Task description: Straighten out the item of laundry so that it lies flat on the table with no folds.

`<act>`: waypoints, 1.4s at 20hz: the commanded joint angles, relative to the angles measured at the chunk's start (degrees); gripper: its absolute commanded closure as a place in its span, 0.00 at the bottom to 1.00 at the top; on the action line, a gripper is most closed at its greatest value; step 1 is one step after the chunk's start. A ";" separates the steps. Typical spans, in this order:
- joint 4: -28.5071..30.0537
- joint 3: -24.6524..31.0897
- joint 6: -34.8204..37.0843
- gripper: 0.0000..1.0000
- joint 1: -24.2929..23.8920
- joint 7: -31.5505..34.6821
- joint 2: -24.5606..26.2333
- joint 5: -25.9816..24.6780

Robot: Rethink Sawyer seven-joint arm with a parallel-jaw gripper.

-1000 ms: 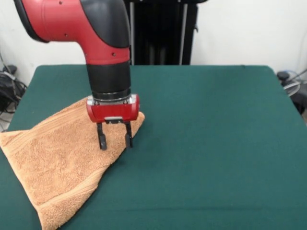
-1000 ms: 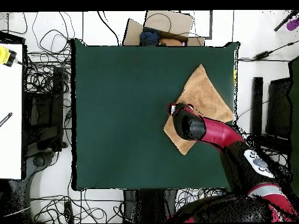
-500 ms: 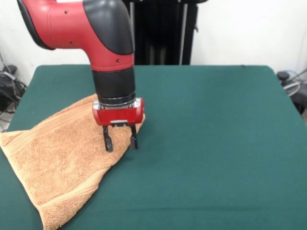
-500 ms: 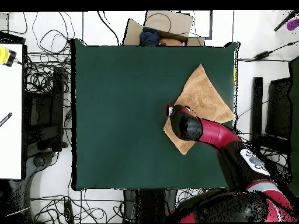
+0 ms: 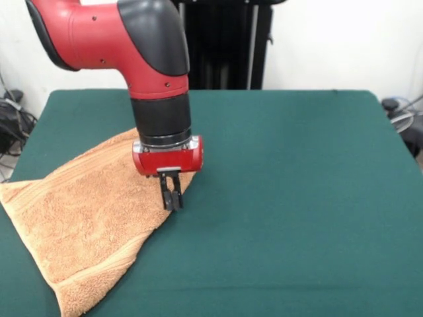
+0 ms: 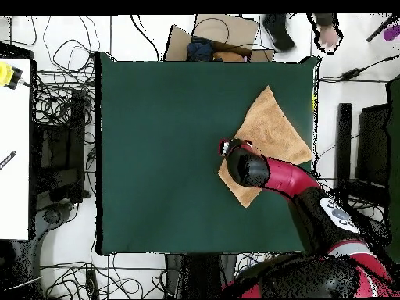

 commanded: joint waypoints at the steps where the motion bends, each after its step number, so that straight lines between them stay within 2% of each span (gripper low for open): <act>1: -1.81 4.28 7.27 1.00 1.36 1.06 0.89 -1.21; 11: -2.71 1.15 8.22 1.00 4.07 2.06 -0.72 -1.55; 15: -1.99 -2.86 8.81 1.00 6.79 4.56 -4.02 -1.05; 16: -5.90 -3.26 12.31 1.00 8.14 4.13 -3.88 0.27; 17: -6.24 -3.84 12.87 1.00 8.56 4.14 -4.68 0.28; 19: -6.69 -3.81 14.39 1.00 8.47 3.60 -5.81 0.40; 22: -8.19 -3.24 14.50 1.00 8.30 3.47 -4.27 0.25; 28: -8.88 -3.35 15.95 1.00 9.04 4.25 -4.75 -0.22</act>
